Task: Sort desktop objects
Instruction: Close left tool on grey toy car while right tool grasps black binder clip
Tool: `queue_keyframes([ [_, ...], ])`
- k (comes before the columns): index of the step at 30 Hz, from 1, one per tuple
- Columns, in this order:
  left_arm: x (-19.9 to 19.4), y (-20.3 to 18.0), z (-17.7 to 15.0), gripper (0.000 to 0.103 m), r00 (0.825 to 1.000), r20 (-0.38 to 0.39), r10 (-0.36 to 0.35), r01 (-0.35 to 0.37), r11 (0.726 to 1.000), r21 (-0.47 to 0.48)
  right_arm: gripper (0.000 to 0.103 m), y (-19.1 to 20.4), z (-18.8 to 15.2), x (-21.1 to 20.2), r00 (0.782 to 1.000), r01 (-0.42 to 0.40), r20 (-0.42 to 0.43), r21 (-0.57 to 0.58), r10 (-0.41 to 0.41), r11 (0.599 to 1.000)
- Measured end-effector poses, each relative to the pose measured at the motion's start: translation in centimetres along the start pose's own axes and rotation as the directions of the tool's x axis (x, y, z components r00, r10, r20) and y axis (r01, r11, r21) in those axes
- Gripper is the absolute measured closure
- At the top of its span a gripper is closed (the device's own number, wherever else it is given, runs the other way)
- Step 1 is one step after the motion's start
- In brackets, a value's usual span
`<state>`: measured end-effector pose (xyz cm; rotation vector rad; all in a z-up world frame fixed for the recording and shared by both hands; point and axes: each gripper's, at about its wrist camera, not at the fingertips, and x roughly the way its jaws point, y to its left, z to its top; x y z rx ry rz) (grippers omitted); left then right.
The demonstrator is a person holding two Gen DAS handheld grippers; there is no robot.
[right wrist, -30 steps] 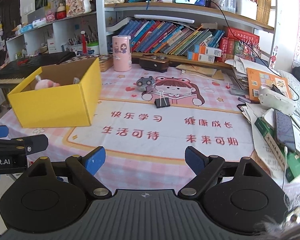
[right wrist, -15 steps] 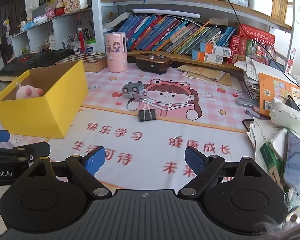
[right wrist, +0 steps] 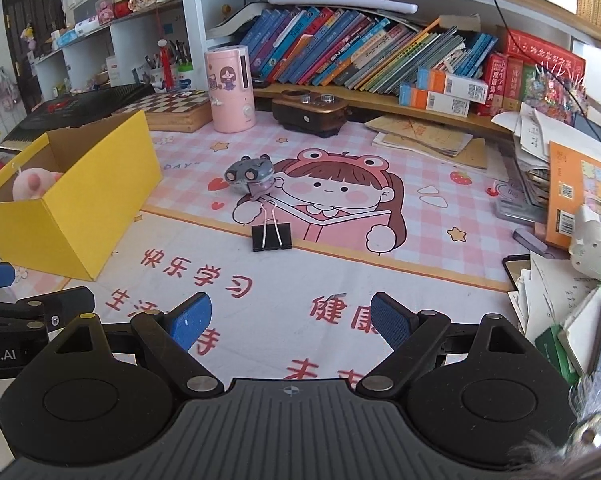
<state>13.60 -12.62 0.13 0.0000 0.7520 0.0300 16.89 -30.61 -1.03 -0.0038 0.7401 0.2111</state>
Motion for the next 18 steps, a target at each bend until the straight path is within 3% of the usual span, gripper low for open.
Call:
queue_keyframes([
  [12, 0.9, -1.6, 1.7, 0.004, 0.997, 0.038, 0.068, -0.069, 0.998, 0.007, 0.017, -3.0, 1.8, 3.2, 1.000, -0.018, 0.021, -0.027, 0.019, 0.999],
  [18, 0.9, -1.7, 1.8, 0.004, 0.994, 0.032, 0.101, -0.101, 0.995, 0.003, 0.019, -2.3, 3.3, 6.4, 0.993, -0.105, 0.043, -0.105, 0.110, 0.989],
])
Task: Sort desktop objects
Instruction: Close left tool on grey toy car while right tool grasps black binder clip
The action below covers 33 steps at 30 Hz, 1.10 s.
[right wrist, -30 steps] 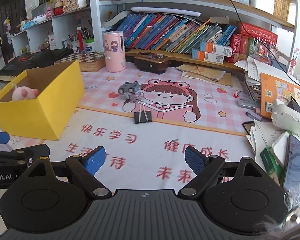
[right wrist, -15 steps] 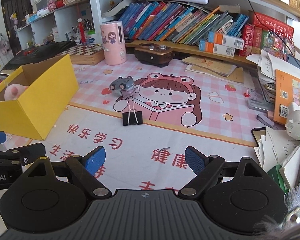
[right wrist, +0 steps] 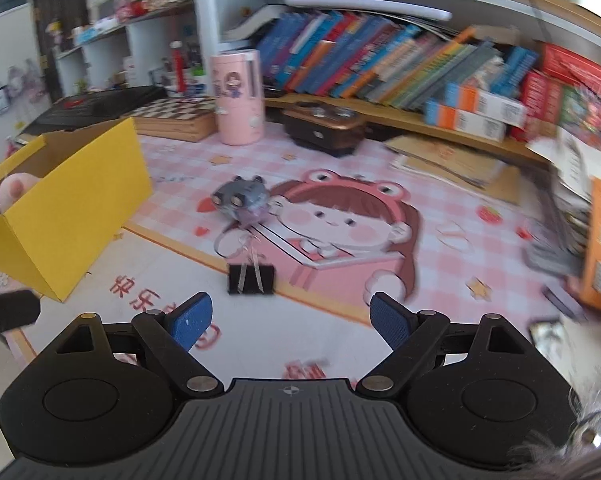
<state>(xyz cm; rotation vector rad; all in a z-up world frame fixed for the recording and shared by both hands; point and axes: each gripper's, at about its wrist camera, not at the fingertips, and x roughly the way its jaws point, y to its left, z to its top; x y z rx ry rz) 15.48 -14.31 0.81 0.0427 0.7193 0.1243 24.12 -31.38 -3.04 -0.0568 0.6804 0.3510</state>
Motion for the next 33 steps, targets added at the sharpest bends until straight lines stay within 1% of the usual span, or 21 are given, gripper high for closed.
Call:
queue_keyframes([
  [4, -0.4, 0.1, -0.2, 0.004, 1.000, -0.002, 0.028, -0.028, 1.000, 0.000, 0.024, 0.8, 0.6, 2.8, 1.000, -0.007, -0.009, 0.006, 0.007, 1.000],
  [6, -0.7, 0.4, -0.4, 0.004, 0.999, -0.004, 0.049, -0.049, 0.999, -0.003, 0.030, 1.2, 0.6, 4.2, 1.000, 0.004, -0.030, 0.026, -0.004, 1.000],
  [9, -1.1, 1.0, -0.7, 0.004, 0.996, -0.016, 0.085, -0.085, 0.996, -0.015, 0.036, 1.8, 0.4, 5.8, 0.999, 0.022, -0.047, 0.049, -0.020, 0.999],
  [12, -1.5, 1.6, -1.0, 0.004, 0.993, -0.027, 0.118, -0.119, 0.992, -0.032, 0.041, 2.3, 0.1, 7.2, 0.998, 0.034, -0.047, 0.037, -0.032, 0.999],
  [14, -1.7, 2.0, -1.2, 0.004, 0.990, -0.030, 0.135, -0.136, 0.990, -0.037, 0.047, 2.4, 0.1, 7.9, 0.998, 0.037, -0.054, 0.035, -0.035, 0.999],
  [16, -1.8, 2.2, -1.2, 0.004, 0.989, -0.032, 0.146, -0.147, 0.988, -0.039, 0.050, 2.4, 0.1, 8.5, 0.998, 0.037, -0.058, 0.035, -0.035, 0.999],
  [19, -1.8, 2.1, -1.2, 0.004, 0.988, -0.032, 0.149, -0.150, 0.988, -0.031, 0.062, 2.2, 0.0, 8.8, 0.998, 0.030, -0.052, 0.032, -0.028, 0.999],
  [20, -1.7, 2.0, -1.2, 0.004, 0.989, -0.030, 0.146, -0.146, 0.989, -0.026, 0.065, 2.1, 0.0, 8.8, 0.999, 0.022, -0.050, 0.028, -0.020, 0.999],
  [22, -1.5, 1.7, -1.0, 0.004, 0.991, -0.025, 0.134, -0.134, 0.991, -0.015, 0.065, 1.9, 0.1, 8.4, 0.999, 0.010, -0.040, 0.030, -0.008, 1.000],
  [26, -0.7, 0.5, -0.4, 0.004, 0.996, -0.012, 0.086, -0.086, 0.996, 0.015, 0.065, 0.6, 0.5, 6.2, 1.000, 0.010, 0.013, 0.039, -0.011, 0.999],
  [30, 0.6, -1.4, 0.4, 0.004, 1.000, -0.009, 0.009, -0.008, 0.999, 0.050, 0.065, -2.4, 0.8, 3.1, 0.996, 0.060, 0.062, 0.108, -0.067, 0.992],
  [33, 1.8, -3.1, 0.9, 0.004, 0.998, -0.018, -0.068, 0.069, 0.995, 0.071, 0.065, -4.9, 0.7, 1.2, 0.990, 0.113, 0.070, 0.172, -0.126, 0.979],
])
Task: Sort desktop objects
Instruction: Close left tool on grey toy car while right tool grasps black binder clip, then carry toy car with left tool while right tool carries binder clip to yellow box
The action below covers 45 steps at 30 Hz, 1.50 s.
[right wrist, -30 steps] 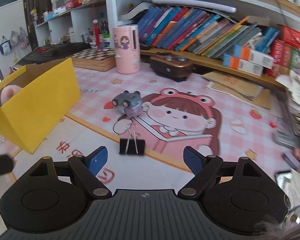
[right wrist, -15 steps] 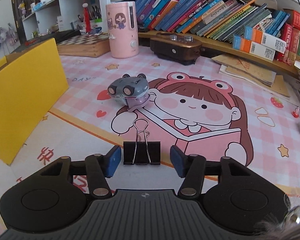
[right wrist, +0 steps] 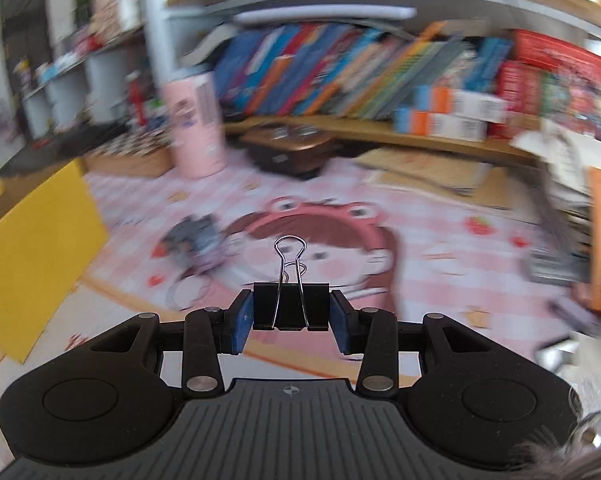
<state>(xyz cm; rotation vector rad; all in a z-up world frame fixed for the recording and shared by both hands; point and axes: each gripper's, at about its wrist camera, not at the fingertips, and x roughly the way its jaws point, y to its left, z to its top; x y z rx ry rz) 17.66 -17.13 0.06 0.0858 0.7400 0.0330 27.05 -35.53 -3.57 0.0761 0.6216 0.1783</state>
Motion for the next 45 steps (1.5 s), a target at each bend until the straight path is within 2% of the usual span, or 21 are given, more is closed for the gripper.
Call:
queue_keyframes([
  [4, 2.0, -1.5, 1.1, 0.004, 0.997, 0.000, -0.074, 0.074, 0.997, 0.018, 0.065, -2.5, 0.4, -2.0, 0.998, 0.049, 0.023, 0.060, -0.050, 0.997],
  [6, 3.2, -1.9, 1.8, 0.004, 0.996, 0.008, -0.088, 0.088, 0.996, 0.017, 0.065, -3.1, 0.4, -2.8, 0.998, 0.057, 0.025, 0.074, -0.059, 0.996],
  [14, 9.9, -2.5, 5.6, 0.004, 0.996, 0.029, -0.089, 0.089, 0.996, 0.008, 0.065, -3.8, -0.6, -3.9, 0.999, 0.037, -0.021, 0.104, -0.035, 0.994],
  [20, 16.2, -2.2, 7.4, 0.005, 0.997, -0.022, -0.068, 0.067, 0.997, -0.047, 0.065, -3.6, -1.0, -4.1, 0.999, 0.022, -0.037, 0.092, -0.019, 0.996],
  [25, 18.7, -1.4, 7.8, 0.006, 0.995, -0.008, -0.095, 0.093, 0.983, -0.157, 0.065, -3.9, -1.7, -4.3, 0.998, 0.022, -0.064, 0.096, -0.016, 0.995],
  [28, 19.9, -1.7, 8.1, 0.007, 0.997, -0.023, -0.079, 0.075, 0.986, -0.149, 0.065, -4.2, -2.0, -4.5, 0.997, 0.036, -0.076, 0.100, -0.028, 0.994],
  [29, 20.2, -2.0, 8.1, 0.013, 0.997, -0.029, -0.073, 0.068, 0.989, -0.134, 0.065, -4.3, -2.0, -4.6, 0.996, 0.041, -0.078, 0.100, -0.033, 0.994],
  [31, 20.9, -2.1, 8.2, 0.035, 0.997, -0.052, -0.060, 0.054, 0.991, -0.122, 0.065, -4.5, -2.1, -4.7, 0.996, 0.049, -0.079, 0.098, -0.041, 0.994],
  [32, 21.0, -2.1, 8.1, 0.039, 0.996, -0.061, -0.062, 0.054, 0.991, -0.125, 0.065, -4.6, -2.1, -4.8, 0.996, 0.052, -0.078, 0.098, -0.044, 0.994],
  [38, 19.0, -1.2, 8.0, 0.040, 0.996, -0.012, -0.088, 0.085, 0.985, -0.148, 0.065, -4.5, -2.1, -4.9, 0.996, 0.045, -0.078, 0.098, -0.037, 0.994],
  [45, 12.8, 0.2, 8.0, 0.040, 0.988, 0.077, -0.137, 0.148, 0.973, -0.174, 0.065, -2.7, -1.7, -4.9, 0.997, -0.011, -0.071, 0.070, 0.016, 0.997],
])
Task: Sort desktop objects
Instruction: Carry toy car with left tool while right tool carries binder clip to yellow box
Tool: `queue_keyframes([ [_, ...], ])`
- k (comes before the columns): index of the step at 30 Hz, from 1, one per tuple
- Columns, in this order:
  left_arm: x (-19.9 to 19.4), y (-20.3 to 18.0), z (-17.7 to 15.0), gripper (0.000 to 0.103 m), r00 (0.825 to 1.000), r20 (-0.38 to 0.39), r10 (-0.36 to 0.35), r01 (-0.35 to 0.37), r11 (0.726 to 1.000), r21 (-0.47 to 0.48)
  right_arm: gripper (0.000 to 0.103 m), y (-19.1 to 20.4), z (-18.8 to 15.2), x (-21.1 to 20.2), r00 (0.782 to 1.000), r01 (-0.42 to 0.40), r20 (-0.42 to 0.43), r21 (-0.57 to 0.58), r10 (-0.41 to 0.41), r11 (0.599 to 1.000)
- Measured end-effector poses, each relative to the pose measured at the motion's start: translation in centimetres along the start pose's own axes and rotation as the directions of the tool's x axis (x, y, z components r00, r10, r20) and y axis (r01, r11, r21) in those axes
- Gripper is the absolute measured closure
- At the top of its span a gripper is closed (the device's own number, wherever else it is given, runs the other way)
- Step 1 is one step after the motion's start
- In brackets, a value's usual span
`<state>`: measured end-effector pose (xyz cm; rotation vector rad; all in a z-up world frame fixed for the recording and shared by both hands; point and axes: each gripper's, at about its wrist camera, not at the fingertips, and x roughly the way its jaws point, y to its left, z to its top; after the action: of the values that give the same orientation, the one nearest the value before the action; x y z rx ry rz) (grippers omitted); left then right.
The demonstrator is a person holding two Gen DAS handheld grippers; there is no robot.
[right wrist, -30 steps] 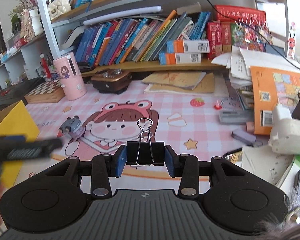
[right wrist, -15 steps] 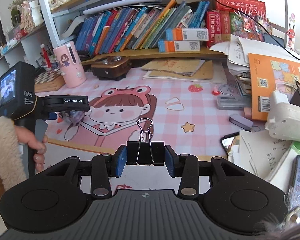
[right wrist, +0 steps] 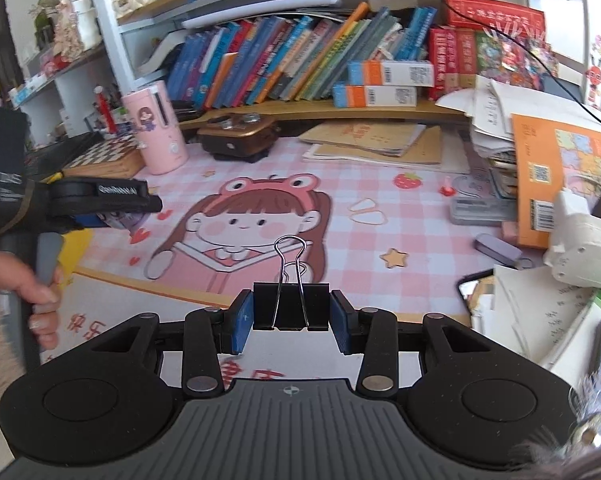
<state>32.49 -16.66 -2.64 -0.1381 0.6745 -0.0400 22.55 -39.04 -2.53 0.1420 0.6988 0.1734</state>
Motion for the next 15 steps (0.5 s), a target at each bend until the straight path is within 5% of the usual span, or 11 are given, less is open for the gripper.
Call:
queue_keyframes([
  [15, -14.3, 3.0, -5.9, 0.040, 0.996, 0.065, 0.054, -0.052, 0.998, -0.026, 0.065, 5.3, -1.1, -2.5, 0.993, -0.110, -0.042, -0.070, 0.107, 0.992],
])
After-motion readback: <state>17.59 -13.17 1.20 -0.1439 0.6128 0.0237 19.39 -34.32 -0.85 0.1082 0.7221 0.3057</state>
